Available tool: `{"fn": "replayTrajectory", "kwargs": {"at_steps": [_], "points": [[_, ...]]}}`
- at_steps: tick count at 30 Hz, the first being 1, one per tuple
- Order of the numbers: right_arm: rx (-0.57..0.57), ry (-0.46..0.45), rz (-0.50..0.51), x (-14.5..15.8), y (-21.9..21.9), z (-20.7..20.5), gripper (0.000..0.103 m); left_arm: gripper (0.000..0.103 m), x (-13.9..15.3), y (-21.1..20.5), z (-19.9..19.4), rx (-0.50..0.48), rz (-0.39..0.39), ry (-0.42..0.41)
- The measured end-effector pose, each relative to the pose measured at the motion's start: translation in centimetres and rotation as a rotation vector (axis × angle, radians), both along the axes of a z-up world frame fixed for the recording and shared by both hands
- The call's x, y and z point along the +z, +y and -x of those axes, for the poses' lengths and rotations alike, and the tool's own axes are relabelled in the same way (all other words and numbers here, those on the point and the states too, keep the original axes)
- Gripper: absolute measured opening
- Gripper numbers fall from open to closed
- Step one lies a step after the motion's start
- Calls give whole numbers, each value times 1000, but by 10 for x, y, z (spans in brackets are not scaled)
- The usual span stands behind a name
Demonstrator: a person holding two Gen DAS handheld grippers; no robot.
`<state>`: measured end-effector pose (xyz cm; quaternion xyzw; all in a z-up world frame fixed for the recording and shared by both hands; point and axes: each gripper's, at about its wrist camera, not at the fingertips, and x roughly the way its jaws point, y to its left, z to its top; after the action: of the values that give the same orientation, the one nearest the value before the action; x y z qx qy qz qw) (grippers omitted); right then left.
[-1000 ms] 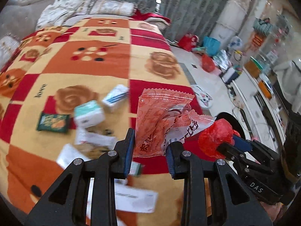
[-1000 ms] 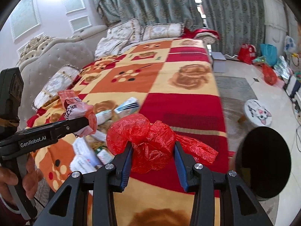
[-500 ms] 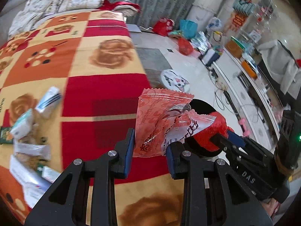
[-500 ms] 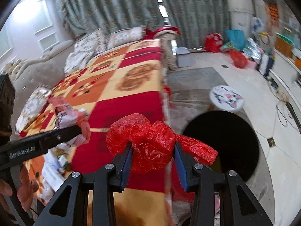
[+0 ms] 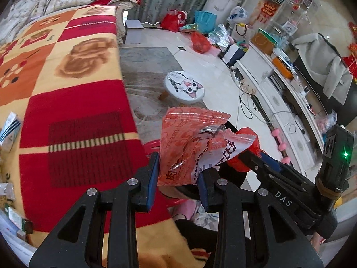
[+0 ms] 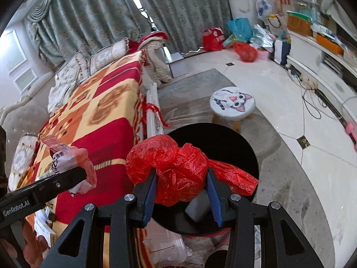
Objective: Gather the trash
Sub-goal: 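Carry wrapper and red bag over the black bin and open both tools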
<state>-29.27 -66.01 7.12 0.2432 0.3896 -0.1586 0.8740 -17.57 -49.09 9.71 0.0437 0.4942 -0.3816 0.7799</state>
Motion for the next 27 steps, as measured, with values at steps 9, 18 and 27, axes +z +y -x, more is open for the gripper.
{"fn": "replayTrajectory", "kwargs": {"at_steps": [9,18,27], "points": [[-23,17,6,-7,-11,-2,49,40,-7,-16,2,-25,-3,-5],[-56,13,-12,-12,-20,4,67,62,-9,-16,1,-21,40,26],[-53,20,-28,-14,-16,7,68,62,-5,-6,0,0,44,34]]}}
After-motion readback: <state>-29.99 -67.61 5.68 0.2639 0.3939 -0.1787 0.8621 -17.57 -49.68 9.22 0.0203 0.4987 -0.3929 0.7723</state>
